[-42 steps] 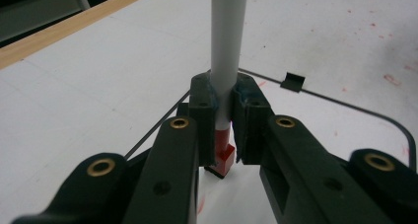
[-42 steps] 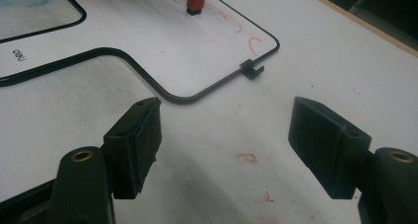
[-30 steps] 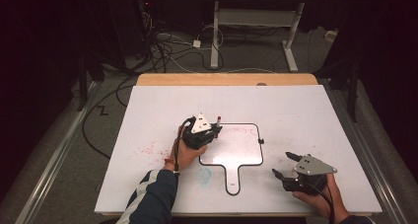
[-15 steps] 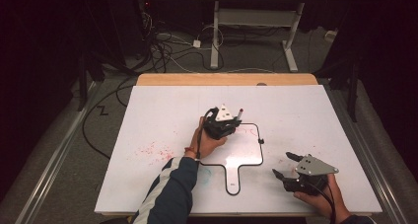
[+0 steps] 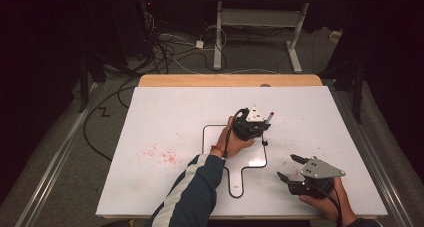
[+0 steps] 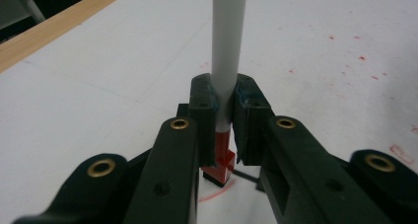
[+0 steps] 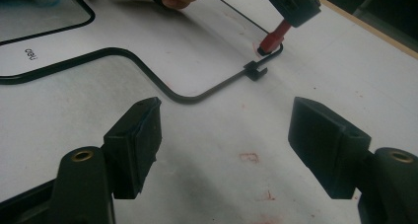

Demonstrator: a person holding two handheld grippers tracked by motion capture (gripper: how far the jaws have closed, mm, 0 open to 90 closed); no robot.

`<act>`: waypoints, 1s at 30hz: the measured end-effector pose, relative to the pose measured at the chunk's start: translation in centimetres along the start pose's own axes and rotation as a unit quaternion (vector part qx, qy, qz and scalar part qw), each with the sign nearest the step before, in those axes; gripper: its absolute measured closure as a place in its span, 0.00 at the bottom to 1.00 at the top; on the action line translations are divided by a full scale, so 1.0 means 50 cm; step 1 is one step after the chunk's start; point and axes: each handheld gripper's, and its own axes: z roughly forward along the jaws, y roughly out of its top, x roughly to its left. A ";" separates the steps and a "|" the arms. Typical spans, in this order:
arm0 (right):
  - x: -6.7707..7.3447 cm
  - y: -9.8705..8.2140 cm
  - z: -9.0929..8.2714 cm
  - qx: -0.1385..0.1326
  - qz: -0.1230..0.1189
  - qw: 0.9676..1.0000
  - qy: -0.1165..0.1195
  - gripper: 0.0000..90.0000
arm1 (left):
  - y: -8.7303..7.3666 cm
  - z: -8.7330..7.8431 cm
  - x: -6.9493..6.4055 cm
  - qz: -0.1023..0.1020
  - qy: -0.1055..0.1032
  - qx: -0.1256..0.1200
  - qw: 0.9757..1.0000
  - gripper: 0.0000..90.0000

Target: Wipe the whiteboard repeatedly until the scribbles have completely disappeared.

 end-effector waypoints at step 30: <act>0.005 0.000 0.003 0.005 -0.005 1.000 0.002 0.33 | -0.105 -0.138 0.085 -0.037 0.078 -0.006 0.996 0.87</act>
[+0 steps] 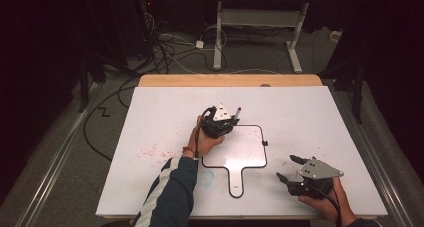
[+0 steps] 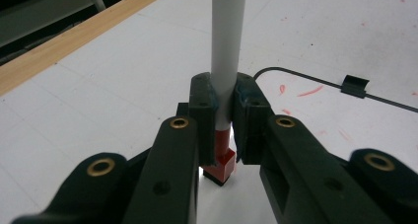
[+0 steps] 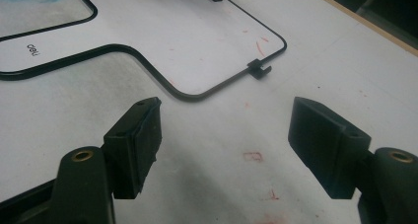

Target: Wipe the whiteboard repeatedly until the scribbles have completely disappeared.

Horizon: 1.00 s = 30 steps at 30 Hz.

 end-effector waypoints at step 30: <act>-0.002 -0.001 0.000 0.003 -0.007 1.000 0.001 0.33 | 0.085 0.122 -0.124 0.028 -0.099 -0.006 0.995 0.87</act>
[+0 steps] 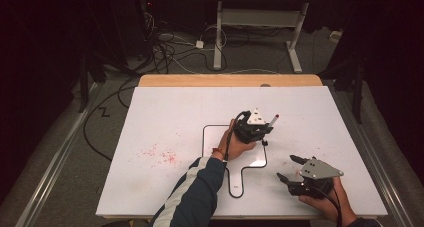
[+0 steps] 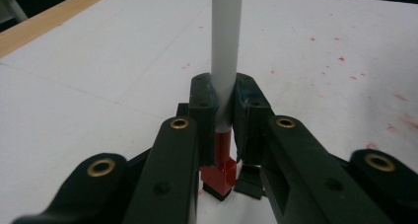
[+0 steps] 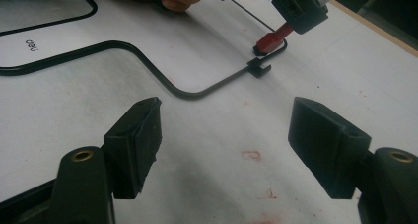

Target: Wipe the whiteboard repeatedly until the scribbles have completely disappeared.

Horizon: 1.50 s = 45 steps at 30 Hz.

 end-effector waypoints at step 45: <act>0.002 0.002 0.001 -0.002 0.000 1.000 0.005 0.33 | -0.014 -0.016 0.059 -0.039 0.025 0.022 0.999 0.87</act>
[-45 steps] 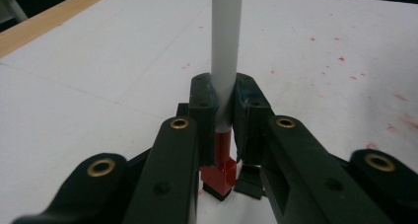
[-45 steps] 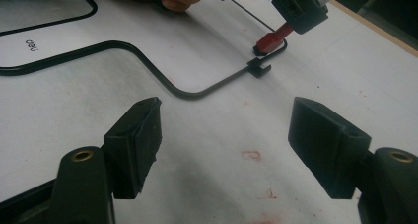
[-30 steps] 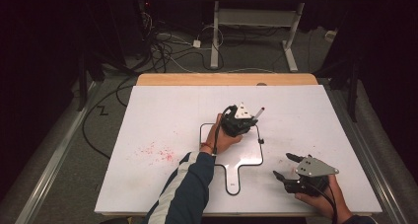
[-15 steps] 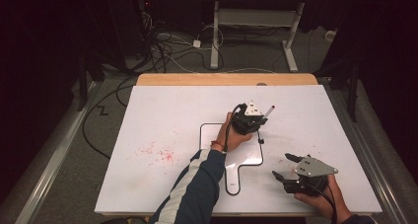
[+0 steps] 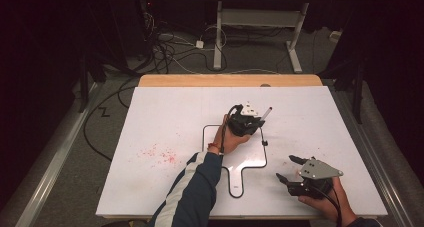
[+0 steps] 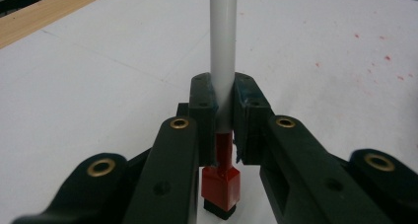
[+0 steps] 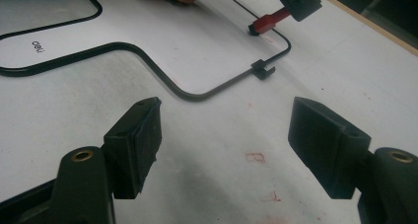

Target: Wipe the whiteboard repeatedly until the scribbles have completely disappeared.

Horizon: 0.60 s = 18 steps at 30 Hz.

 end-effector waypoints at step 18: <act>-0.003 0.000 -0.004 -0.004 0.002 1.000 0.001 0.33 | 0.046 0.065 -0.018 0.023 0.018 0.009 1.000 0.87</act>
